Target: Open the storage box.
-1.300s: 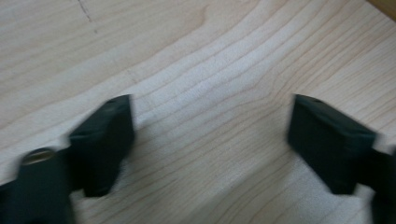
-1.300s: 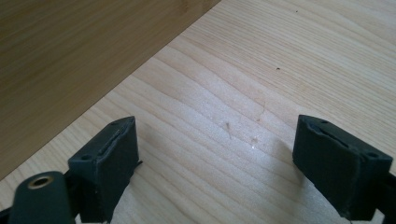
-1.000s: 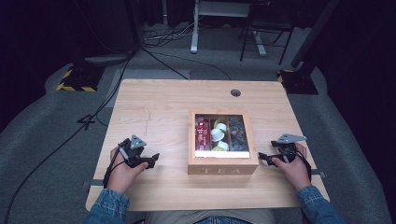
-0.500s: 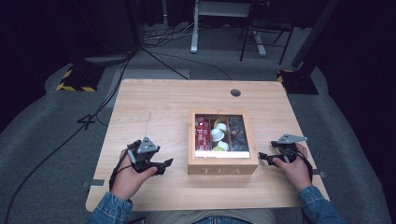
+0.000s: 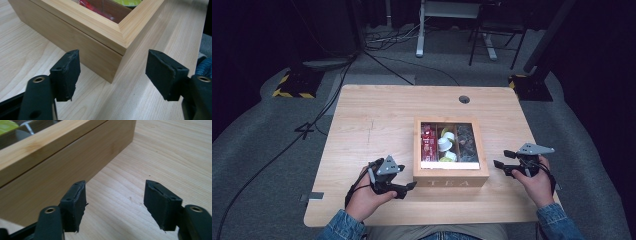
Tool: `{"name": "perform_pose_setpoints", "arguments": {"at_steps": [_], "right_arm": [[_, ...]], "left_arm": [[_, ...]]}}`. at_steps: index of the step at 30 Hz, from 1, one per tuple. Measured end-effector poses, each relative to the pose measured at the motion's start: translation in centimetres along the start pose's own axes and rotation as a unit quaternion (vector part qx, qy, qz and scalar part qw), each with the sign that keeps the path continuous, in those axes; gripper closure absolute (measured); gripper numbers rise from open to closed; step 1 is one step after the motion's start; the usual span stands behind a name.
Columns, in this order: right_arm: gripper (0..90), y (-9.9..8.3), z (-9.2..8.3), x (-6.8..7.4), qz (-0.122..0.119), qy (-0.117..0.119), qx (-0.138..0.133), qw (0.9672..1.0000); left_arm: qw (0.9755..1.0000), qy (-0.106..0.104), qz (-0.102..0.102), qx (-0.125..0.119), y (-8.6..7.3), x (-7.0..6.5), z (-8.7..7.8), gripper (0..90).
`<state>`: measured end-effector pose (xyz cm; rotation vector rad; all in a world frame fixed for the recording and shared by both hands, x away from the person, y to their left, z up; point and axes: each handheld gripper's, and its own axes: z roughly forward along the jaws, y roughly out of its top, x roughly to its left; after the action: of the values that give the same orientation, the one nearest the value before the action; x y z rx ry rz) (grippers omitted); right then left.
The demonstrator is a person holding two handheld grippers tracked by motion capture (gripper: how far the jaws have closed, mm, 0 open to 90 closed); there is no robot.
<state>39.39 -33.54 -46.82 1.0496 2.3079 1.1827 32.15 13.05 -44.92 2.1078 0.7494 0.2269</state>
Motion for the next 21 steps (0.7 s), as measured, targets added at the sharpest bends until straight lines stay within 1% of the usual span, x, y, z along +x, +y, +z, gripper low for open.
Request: {"name": "perform_pose_setpoints", "arguments": {"at_steps": [1, 2, 3, 4, 6, 7, 8, 11, 15, 17, 21], "right_arm": [[39.1, 0.1, -0.1, 0.2, -0.002, 0.004, 0.002, 1.0000], [40.9, 0.1, -0.3, 0.3, -0.005, 0.008, 0.005, 0.9999], [42.8, 0.2, -0.4, 0.5, -0.006, 0.012, 0.006, 0.9999], [43.7, 0.3, -0.6, 0.7, -0.007, 0.017, 0.006, 0.9998], [45.4, 0.4, -1.0, 1.0, -0.010, 0.028, 0.005, 0.9995], [47.4, 0.6, -1.3, 1.5, -0.016, 0.041, 0.005, 0.9990], [47.4, 0.6, -1.3, 1.5, -0.016, 0.041, 0.005, 0.9990], [48.3, 0.7, -1.6, 2.1, -0.023, 0.052, 0.006, 0.9983], [48.6, 0.8, -2.0, 2.6, -0.027, 0.062, 0.004, 0.9977], [48.6, 0.8, -2.2, 2.7, -0.029, 0.064, 0.004, 0.9975], [47.5, 0.8, -2.4, 3.0, -0.034, 0.069, 0.002, 0.9971]], "left_arm": [[1.0000, 0.004, 0.003, 0.000, 0.0, -0.1, 0.1, 33.8], [1.0000, 0.004, 0.006, 0.000, -0.1, -0.2, 0.2, 37.8], [1.0000, 0.002, 0.006, 0.004, -0.1, -0.3, 0.3, 43.0], [0.9999, 0.000, 0.009, 0.008, -0.1, -0.4, 0.4, 51.1], [0.9998, 0.003, 0.013, 0.012, -0.1, -0.5, 0.5, 59.1], [0.9998, 0.003, 0.016, 0.012, 0.0, -0.6, 0.6, 67.2], [0.9998, 0.003, 0.016, 0.012, 0.0, -0.6, 0.6, 69.5], [0.9996, 0.010, 0.023, 0.012, 0.1, -0.8, 0.6, 71.0], [0.9995, 0.014, 0.023, 0.017, 0.0, -0.8, 0.5, 74.6], [0.9995, 0.016, 0.022, 0.017, 0.0, -0.9, 0.6, 74.8], [0.9992, 0.022, 0.031, 0.014, 0.1, -1.1, 0.5, 75.5]]}}
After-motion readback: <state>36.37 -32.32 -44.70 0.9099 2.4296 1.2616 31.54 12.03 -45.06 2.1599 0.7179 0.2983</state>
